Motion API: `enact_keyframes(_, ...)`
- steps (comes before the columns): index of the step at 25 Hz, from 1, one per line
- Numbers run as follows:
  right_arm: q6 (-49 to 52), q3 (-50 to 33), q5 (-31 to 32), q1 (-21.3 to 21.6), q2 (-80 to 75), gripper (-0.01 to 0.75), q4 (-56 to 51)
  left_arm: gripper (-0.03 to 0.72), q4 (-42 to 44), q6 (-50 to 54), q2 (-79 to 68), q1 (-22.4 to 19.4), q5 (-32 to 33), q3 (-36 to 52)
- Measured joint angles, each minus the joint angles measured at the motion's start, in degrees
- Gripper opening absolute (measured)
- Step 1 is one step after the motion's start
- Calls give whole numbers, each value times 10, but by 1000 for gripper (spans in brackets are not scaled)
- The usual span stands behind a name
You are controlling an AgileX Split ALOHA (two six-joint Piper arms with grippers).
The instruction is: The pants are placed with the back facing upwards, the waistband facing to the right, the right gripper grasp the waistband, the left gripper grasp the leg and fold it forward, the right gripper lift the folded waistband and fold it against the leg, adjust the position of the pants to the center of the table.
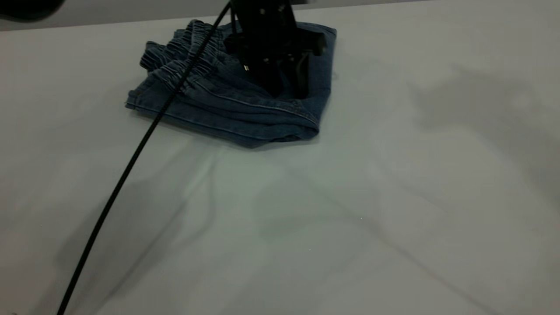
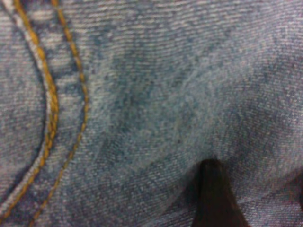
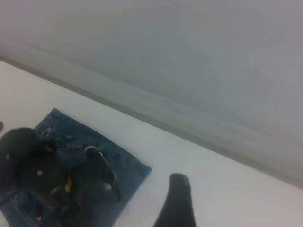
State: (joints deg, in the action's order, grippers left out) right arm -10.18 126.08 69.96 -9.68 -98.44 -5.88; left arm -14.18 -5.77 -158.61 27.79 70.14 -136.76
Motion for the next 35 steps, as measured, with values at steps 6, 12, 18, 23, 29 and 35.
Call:
enact_keyframes(6, 0, 0, 0, 0, 0, 535, 0, 399, 1, 18, 3, 50, -1, 0)
enact_keyframes(12, 0, 0, 0, 0, 0, 535, 0, 399, 5, -3, 36, 71, 8, 3)
enact_keyframes(18, -3, 0, 0, 0, 0, 535, 0, 399, 85, -58, 99, 68, 2, 2)
enact_keyframes(23, -5, 0, 0, 0, 0, 535, 0, 399, 177, -121, 105, 55, 0, 1)
enact_keyframes(29, -7, 0, 0, 0, 0, 535, 0, 399, 192, -215, 86, 7, -1, 2)
enact_keyframes(35, -7, 0, 0, 0, 0, 535, 0, 399, 107, -315, 68, -42, -2, 2)
